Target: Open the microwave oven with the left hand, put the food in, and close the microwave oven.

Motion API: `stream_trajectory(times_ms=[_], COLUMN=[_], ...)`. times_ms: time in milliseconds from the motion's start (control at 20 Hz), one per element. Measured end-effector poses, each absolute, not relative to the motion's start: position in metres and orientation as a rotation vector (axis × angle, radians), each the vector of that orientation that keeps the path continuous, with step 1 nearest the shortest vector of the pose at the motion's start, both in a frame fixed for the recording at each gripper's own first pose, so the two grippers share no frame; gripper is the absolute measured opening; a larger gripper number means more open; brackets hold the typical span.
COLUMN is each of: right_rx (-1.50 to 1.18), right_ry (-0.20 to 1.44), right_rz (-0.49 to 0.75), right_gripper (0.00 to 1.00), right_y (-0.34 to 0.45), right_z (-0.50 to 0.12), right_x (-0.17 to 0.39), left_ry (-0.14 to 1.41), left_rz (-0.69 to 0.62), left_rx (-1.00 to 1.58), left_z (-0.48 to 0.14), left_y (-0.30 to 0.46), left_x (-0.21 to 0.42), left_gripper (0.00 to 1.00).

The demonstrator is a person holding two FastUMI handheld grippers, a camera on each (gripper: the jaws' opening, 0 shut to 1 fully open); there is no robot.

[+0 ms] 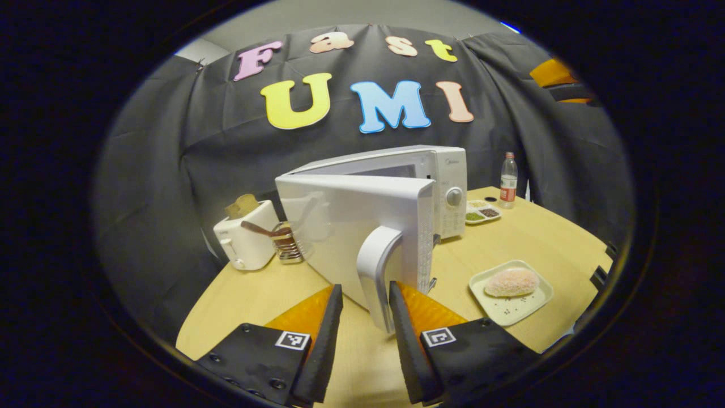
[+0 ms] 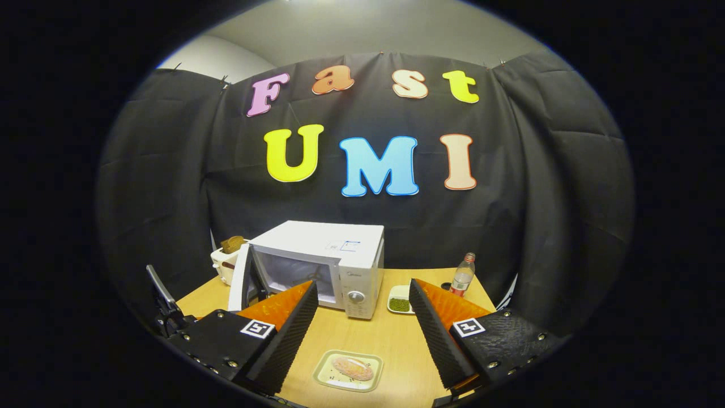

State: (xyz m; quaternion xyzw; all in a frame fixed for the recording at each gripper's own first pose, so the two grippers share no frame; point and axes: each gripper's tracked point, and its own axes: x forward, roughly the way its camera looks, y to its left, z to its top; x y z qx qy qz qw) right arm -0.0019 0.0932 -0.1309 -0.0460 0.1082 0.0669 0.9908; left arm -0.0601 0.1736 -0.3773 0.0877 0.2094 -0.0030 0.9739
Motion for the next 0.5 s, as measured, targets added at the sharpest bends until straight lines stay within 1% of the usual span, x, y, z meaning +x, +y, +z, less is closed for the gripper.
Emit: stream_trajectory(times_ms=[100,150,250,350,400,450,500], right_rx=[-0.096,-0.095,-0.094,-0.089,-0.088,-0.092,-0.103], right_ry=[0.209,0.207,0.208,0.213,0.213,0.215,0.212], right_rz=[0.155,0.166,0.186,0.203,0.211,0.219,0.232], right_gripper=[0.98,0.98,0.98,0.98,0.98,0.98,0.98], right_y=[0.108,0.117,0.131,0.143,0.147,0.152,0.157], right_z=[-0.130,-0.130,-0.133,-0.135,-0.135,-0.134,-0.134], right_x=[-0.005,-0.006,-0.009,-0.014,-0.017,-0.019,-0.020], left_ry=[0.432,0.436,0.443,0.442,0.445,0.447,0.440], left_rz=[0.008,0.019,0.050,0.087,0.092,0.094,0.089], left_rx=[0.193,0.207,0.203,0.182,0.156,0.131,0.113], left_z=[-0.375,-0.376,-0.378,-0.378,-0.379,-0.379,-0.377], left_y=[0.193,0.204,0.229,0.248,0.253,0.253,0.249], left_x=[-0.078,-0.087,-0.097,-0.099,-0.098,-0.099,-0.102], left_gripper=[0.58,0.63,0.54,0.53,0.62,0.62,0.58])
